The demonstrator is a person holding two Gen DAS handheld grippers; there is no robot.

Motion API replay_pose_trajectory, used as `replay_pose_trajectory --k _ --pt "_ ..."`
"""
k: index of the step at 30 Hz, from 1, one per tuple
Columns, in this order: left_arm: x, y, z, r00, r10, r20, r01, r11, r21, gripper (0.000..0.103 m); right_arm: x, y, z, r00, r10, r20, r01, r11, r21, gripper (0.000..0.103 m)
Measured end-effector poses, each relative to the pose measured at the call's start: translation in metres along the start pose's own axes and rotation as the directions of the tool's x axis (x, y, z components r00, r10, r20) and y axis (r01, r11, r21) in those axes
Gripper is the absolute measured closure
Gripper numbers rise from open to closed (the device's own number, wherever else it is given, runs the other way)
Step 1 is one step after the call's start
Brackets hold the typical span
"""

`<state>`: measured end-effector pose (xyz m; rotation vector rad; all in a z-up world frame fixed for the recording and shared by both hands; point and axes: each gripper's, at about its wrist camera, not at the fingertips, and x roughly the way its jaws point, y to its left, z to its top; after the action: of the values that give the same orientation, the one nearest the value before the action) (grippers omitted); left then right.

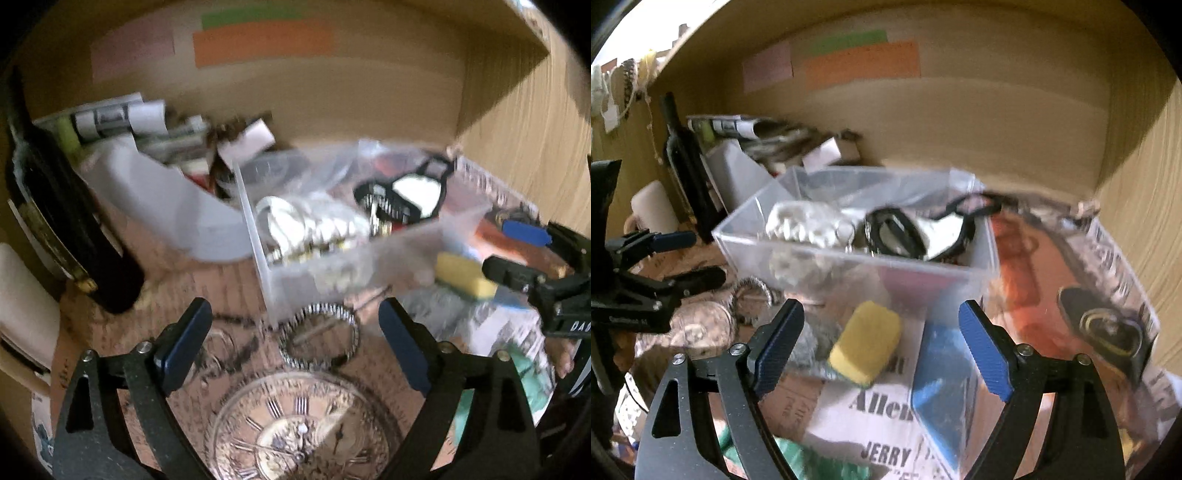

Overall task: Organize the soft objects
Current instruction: 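Grasp the silver braided bracelet with the left gripper while the right gripper grasps the yellow sponge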

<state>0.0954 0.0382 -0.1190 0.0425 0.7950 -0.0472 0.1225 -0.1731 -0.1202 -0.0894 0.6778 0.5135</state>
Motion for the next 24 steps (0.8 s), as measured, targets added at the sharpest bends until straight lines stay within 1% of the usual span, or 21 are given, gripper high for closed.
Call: replay_pose_trajectory --k 2,4,6,7,9,10,12,14,15,16,17,18,19,21,24 --pt "0.011 -0.003 -0.007 0.999 -0.007 -0.041 0.007 1.0 0.003 0.01 0.004 -0.004 -0.003 1.0 0.016 -0.026 -0.016 1.0 0.017 0.019" --pt "0.018 -0.005 -0.011 0.998 -0.011 -0.067 0.012 1.0 0.007 0.01 0.008 -0.005 -0.005 0.999 0.029 -0.044 -0.028 0.999 0.031 0.022" --pt "0.025 -0.007 -0.014 0.996 -0.012 -0.088 0.014 1.0 0.013 0.01 0.011 -0.005 -0.007 0.997 0.048 -0.064 -0.046 0.998 0.036 0.036" --pt "0.028 -0.008 -0.016 0.995 -0.014 -0.099 0.016 1.0 0.017 0.01 0.012 -0.005 -0.008 0.995 0.058 -0.075 -0.056 0.998 0.035 0.04" --pt "0.036 -0.008 -0.018 0.992 -0.015 -0.125 0.018 1.0 0.017 0.01 0.014 -0.003 -0.011 0.994 0.067 -0.089 -0.064 0.997 0.032 0.052" --pt "0.038 -0.008 -0.02 0.991 -0.02 -0.135 0.022 1.0 0.013 0.01 0.016 -0.002 -0.013 0.992 0.075 -0.097 -0.072 0.997 0.031 0.055" --pt "0.045 -0.008 -0.021 0.987 -0.033 -0.157 0.034 0.999 0.001 0.01 0.018 -0.003 -0.015 0.991 0.083 -0.104 -0.08 0.996 0.031 0.065" --pt "0.048 -0.007 -0.024 0.985 -0.048 -0.167 0.048 0.999 -0.008 0.011 0.019 -0.004 -0.017 0.99 0.091 -0.106 -0.088 0.995 0.037 0.067" --pt "0.051 -0.007 -0.025 0.984 -0.062 -0.169 0.06 0.998 -0.015 0.018 0.018 -0.004 -0.017 0.991 0.093 -0.1 -0.089 0.995 0.041 0.068" --pt "0.054 -0.005 -0.026 0.983 -0.065 -0.174 0.064 0.998 -0.013 0.02 0.017 -0.005 -0.017 0.991 0.096 -0.096 -0.092 0.995 0.045 0.069" --pt "0.053 -0.005 -0.026 0.983 -0.065 -0.169 0.063 0.998 -0.013 0.025 0.017 -0.005 -0.017 0.991 0.097 -0.092 -0.093 0.995 0.047 0.07" --pt "0.052 -0.004 -0.026 0.984 -0.071 -0.164 0.07 0.997 -0.015 0.033 0.016 -0.005 -0.017 0.992 0.097 -0.087 -0.093 0.995 0.048 0.07" --pt "0.052 -0.004 -0.027 0.984 -0.073 -0.161 0.072 0.997 -0.012 0.035 0.014 -0.005 -0.017 0.992 0.095 -0.078 -0.092 0.995 0.049 0.07" --pt "0.05 -0.004 -0.029 0.986 -0.069 -0.153 0.068 0.998 -0.008 0.045 0.012 -0.005 -0.016 0.993 0.096 -0.069 -0.093 0.994 0.05 0.071" --pt "0.045 -0.007 -0.033 0.987 -0.069 -0.147 0.07 0.998 -0.004 0.055 0.006 -0.006 -0.014 0.994 0.094 -0.047 -0.091 0.994 0.052 0.071"
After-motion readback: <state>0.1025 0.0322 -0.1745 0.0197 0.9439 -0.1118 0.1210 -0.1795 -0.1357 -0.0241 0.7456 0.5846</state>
